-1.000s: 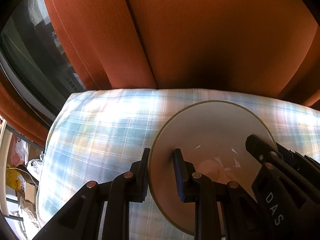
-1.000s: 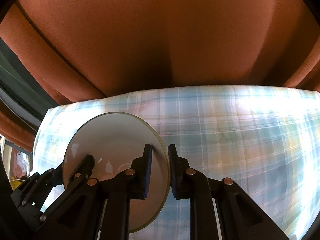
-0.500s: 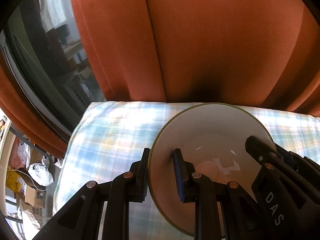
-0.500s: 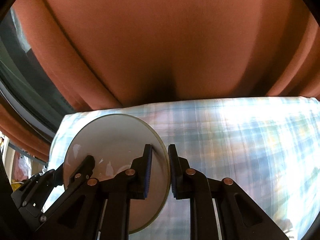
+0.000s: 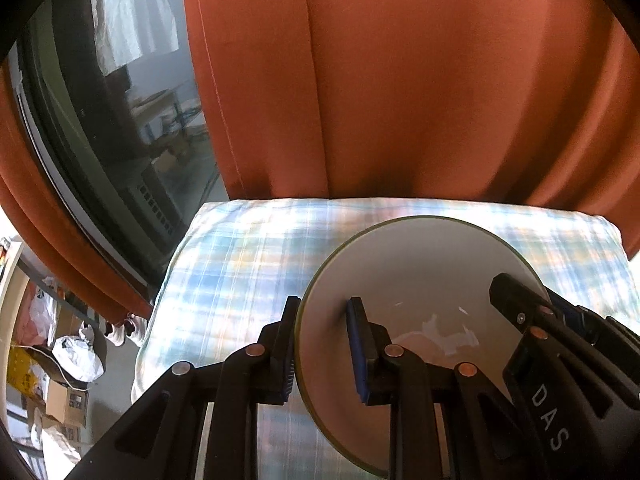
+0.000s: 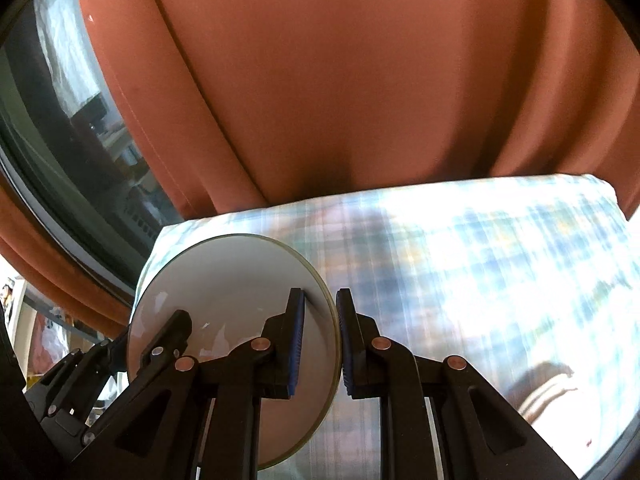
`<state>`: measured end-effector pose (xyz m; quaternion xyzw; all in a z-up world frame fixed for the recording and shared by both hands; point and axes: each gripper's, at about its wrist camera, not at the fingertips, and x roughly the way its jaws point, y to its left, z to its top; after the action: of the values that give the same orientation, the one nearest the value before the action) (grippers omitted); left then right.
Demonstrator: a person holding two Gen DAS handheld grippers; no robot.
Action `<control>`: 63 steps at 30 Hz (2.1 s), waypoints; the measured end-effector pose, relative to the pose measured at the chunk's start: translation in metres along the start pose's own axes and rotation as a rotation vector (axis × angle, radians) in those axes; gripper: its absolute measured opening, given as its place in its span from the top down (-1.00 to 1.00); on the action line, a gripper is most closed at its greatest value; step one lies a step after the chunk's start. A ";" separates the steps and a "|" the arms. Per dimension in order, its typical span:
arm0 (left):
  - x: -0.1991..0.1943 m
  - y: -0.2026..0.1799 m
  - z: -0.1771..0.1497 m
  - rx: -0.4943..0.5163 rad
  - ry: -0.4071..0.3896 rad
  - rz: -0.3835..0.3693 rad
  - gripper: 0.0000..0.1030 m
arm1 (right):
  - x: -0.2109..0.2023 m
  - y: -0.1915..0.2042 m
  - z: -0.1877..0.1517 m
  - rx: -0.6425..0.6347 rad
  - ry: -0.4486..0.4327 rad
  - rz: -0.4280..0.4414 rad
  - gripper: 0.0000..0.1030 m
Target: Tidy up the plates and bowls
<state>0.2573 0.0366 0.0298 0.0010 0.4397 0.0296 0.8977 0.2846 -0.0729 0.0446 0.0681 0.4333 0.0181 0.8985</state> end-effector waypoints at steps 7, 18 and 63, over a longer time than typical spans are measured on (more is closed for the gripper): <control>-0.017 -0.002 -0.022 0.035 0.005 -0.032 0.60 | -0.033 -0.008 -0.033 0.033 -0.009 -0.034 0.62; -0.047 -0.022 -0.055 0.036 -0.002 -0.050 0.59 | -0.072 -0.034 -0.071 0.045 -0.017 -0.046 0.62; -0.042 -0.087 -0.177 -0.125 0.172 0.123 0.59 | -0.048 -0.115 -0.163 -0.151 0.200 0.102 0.62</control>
<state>0.0965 -0.0566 -0.0475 -0.0308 0.5117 0.1118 0.8513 0.1240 -0.1742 -0.0348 0.0203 0.5140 0.1031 0.8513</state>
